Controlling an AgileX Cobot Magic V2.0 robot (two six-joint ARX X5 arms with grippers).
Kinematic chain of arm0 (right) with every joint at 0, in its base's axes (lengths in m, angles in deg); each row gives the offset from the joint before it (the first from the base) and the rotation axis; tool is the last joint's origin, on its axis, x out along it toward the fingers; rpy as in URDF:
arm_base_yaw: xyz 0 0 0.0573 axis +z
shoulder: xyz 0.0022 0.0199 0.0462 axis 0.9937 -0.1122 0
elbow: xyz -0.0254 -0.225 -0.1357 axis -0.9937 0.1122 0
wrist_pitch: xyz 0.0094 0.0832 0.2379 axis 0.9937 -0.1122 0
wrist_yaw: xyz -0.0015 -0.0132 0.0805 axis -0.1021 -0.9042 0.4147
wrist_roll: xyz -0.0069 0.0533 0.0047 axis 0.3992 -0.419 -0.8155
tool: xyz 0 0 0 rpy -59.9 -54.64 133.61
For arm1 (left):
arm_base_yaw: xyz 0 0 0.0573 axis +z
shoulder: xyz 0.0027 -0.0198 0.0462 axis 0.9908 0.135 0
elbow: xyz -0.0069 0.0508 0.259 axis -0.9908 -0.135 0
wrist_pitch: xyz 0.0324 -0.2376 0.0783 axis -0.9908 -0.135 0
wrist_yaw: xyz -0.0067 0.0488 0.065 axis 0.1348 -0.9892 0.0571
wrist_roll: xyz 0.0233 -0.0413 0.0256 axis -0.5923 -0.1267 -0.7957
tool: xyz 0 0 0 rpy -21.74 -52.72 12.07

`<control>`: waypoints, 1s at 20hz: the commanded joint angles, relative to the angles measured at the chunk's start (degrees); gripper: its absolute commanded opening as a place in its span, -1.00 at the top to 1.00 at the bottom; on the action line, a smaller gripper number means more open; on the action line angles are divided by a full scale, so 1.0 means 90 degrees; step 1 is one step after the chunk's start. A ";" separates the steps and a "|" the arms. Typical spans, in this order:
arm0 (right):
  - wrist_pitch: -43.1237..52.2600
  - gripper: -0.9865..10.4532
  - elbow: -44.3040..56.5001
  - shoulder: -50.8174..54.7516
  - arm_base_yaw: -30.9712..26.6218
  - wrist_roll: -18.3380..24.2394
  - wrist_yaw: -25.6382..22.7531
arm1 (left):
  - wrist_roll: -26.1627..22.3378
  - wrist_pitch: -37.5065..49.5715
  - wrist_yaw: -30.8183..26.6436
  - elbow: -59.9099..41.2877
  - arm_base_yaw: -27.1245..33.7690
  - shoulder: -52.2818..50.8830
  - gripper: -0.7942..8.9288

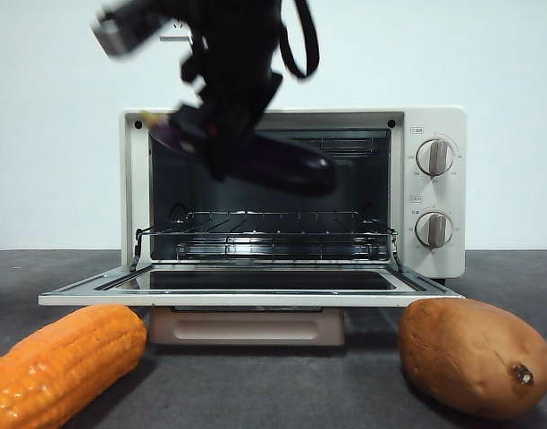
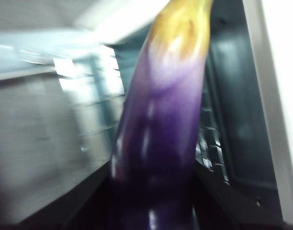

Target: Take the eggplant from the table,put the eggplant in the oven

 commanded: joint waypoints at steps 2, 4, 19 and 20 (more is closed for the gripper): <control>0.0321 0.52 -0.0136 -0.0304 -0.0311 0.0236 -0.0279 | -0.0010 0.0170 0.0056 0.0034 0.0012 0.0041 0.83; 0.0403 0.52 -0.0136 -0.0352 -0.0408 0.0238 -0.0143 | -0.0010 0.0168 0.0070 0.0034 0.0012 0.0041 0.83; 0.0289 0.29 -0.0136 -0.0801 -0.0459 0.0180 -0.0338 | 0.0007 0.0163 0.0070 0.0034 0.0012 0.0041 0.83; 0.0284 0.29 -0.0136 -0.0801 -0.0440 0.0182 -0.0335 | 0.0007 0.0163 0.0070 0.0034 0.0012 0.0041 0.83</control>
